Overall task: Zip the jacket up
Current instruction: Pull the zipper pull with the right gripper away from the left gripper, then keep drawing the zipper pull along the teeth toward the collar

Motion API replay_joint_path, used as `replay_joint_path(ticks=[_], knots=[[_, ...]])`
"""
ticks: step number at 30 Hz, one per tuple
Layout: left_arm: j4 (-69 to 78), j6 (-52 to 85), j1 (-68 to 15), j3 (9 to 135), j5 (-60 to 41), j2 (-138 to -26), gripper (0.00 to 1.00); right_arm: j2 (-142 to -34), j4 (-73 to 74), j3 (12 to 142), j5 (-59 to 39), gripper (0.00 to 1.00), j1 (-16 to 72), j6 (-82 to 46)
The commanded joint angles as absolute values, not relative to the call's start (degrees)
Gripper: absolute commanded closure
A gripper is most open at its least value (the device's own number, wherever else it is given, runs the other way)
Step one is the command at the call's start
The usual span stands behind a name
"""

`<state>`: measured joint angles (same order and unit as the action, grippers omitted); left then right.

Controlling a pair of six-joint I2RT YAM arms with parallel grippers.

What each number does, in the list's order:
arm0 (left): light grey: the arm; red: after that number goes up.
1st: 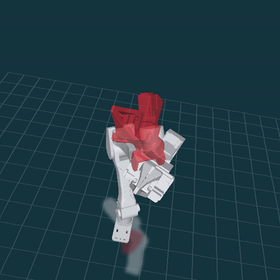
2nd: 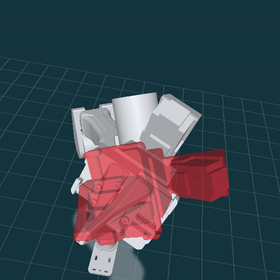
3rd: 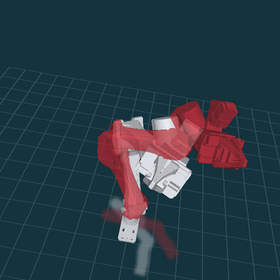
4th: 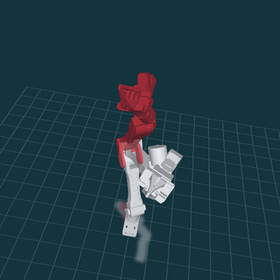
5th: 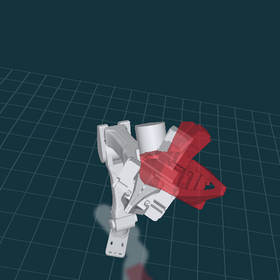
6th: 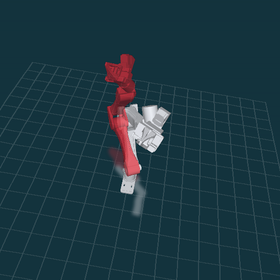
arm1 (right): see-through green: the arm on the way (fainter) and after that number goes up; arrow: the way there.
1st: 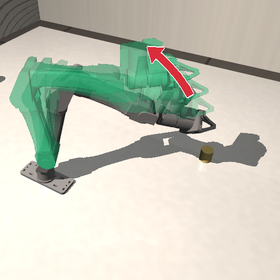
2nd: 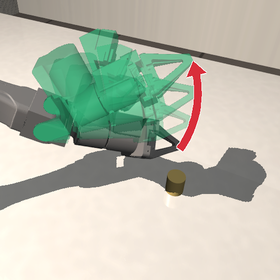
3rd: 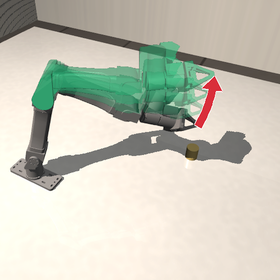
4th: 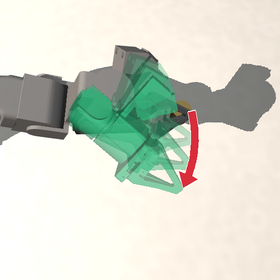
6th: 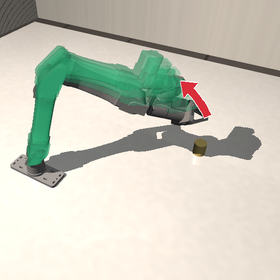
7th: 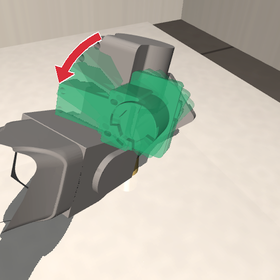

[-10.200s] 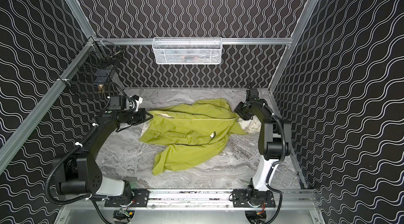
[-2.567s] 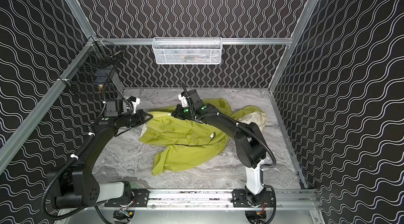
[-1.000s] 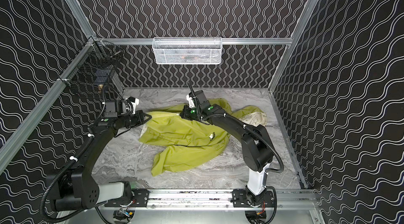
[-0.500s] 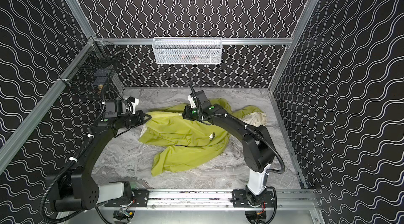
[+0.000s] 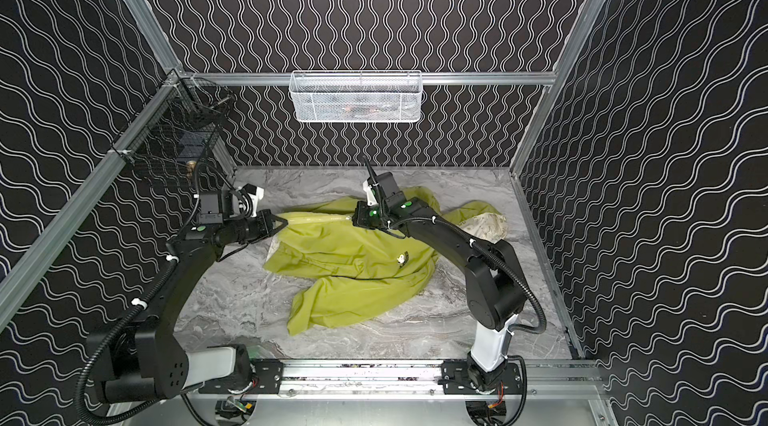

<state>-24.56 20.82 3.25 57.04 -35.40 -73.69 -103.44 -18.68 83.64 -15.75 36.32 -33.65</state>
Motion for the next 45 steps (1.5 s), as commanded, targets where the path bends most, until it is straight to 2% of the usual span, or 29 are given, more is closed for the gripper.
replay_joint_path(ticks=[1,45], knots=[[-24.2,19.8,3.4,57.3,-34.5,-73.6,1.00,-102.5,-19.8,83.3,-13.5,1.00,36.0,-33.0],[-23.7,19.9,3.4,55.9,-33.7,-72.6,1.00,-98.9,-21.3,78.9,-9.9,1.00,32.6,-32.8]])
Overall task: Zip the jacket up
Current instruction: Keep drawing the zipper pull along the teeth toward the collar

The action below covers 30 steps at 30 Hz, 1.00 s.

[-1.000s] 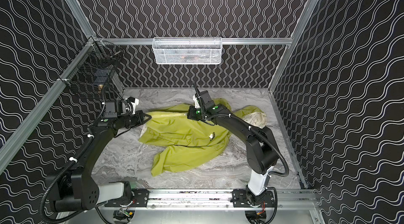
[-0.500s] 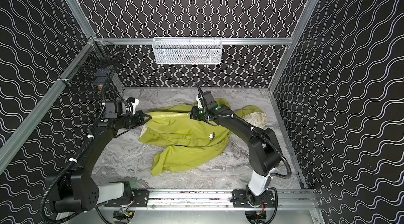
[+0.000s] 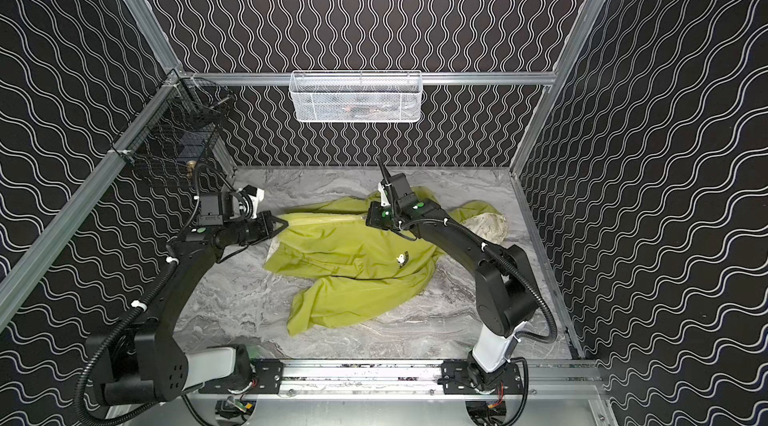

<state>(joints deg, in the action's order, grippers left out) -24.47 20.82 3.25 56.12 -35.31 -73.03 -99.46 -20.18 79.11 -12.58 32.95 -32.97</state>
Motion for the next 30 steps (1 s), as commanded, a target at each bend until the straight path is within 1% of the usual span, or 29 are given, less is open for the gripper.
replay_joint_path(ticks=[1,30], knots=[[-23.6,19.9,3.4,55.9,-33.7,-72.6,1.00,-98.8,-21.4,78.8,-9.8,1.00,32.6,-32.8],[-23.9,20.0,3.4,55.8,-32.2,-71.3,1.00,-95.4,-21.2,74.6,-10.0,1.00,28.6,-33.1]])
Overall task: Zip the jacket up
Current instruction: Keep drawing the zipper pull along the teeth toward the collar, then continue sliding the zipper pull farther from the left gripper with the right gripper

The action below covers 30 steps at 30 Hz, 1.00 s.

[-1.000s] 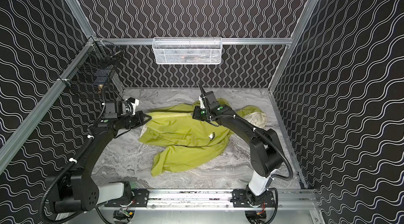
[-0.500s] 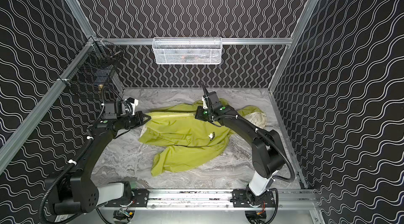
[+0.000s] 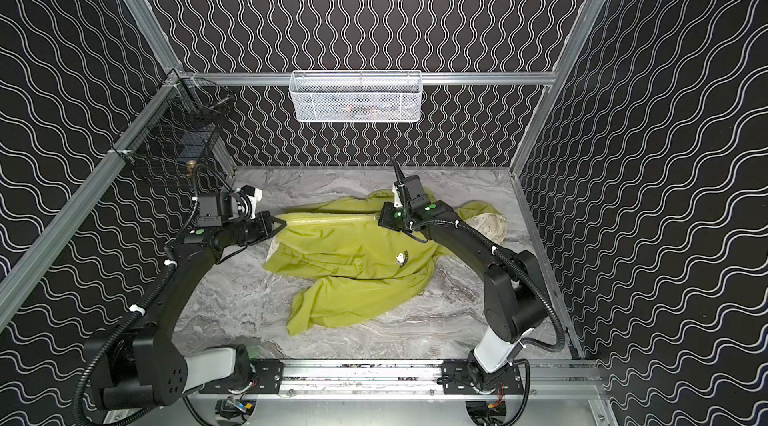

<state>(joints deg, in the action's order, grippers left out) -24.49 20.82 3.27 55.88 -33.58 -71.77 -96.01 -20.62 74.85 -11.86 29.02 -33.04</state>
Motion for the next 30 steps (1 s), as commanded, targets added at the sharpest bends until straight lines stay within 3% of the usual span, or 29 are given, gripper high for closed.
replay_joint_path(ticks=[1,30], knots=[[-24.0,20.0,3.5,55.7,-32.1,-71.3,1.00,-95.3,-21.2,74.5,-10.0,1.00,28.4,-33.0],[-24.2,19.9,3.5,56.2,-31.4,-71.2,1.00,-93.0,-23.2,71.6,-8.4,1.00,23.7,-33.2]])
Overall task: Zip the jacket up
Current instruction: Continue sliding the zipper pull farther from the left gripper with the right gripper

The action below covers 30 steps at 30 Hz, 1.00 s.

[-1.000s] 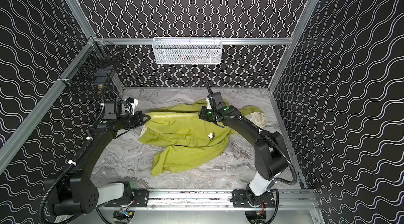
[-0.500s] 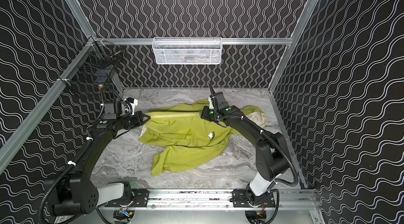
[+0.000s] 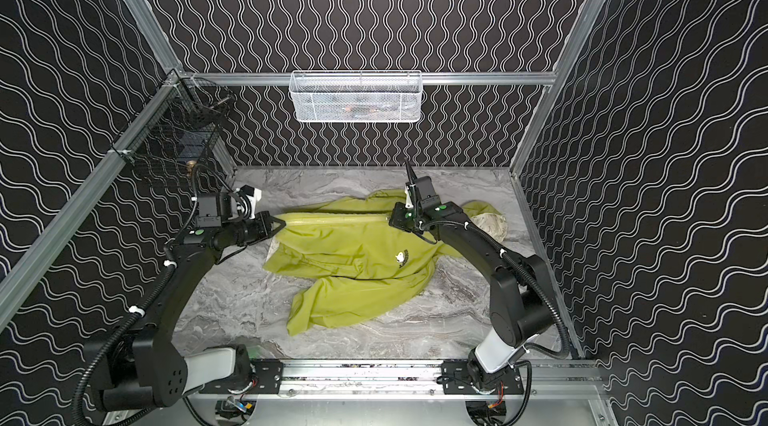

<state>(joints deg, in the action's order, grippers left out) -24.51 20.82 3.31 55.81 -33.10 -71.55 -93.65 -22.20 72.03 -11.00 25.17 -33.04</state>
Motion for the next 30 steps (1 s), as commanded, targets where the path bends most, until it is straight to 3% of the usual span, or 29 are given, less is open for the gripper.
replay_joint_path(ticks=[1,30], knots=[[-24.2,20.0,3.4,56.2,-31.5,-71.2,1.00,-92.9,-23.2,71.5,-8.3,1.00,23.5,-33.2],[-24.2,20.0,3.5,55.9,-31.1,-70.8,1.00,-88.5,-24.4,67.4,-8.0,1.00,17.1,-32.1]])
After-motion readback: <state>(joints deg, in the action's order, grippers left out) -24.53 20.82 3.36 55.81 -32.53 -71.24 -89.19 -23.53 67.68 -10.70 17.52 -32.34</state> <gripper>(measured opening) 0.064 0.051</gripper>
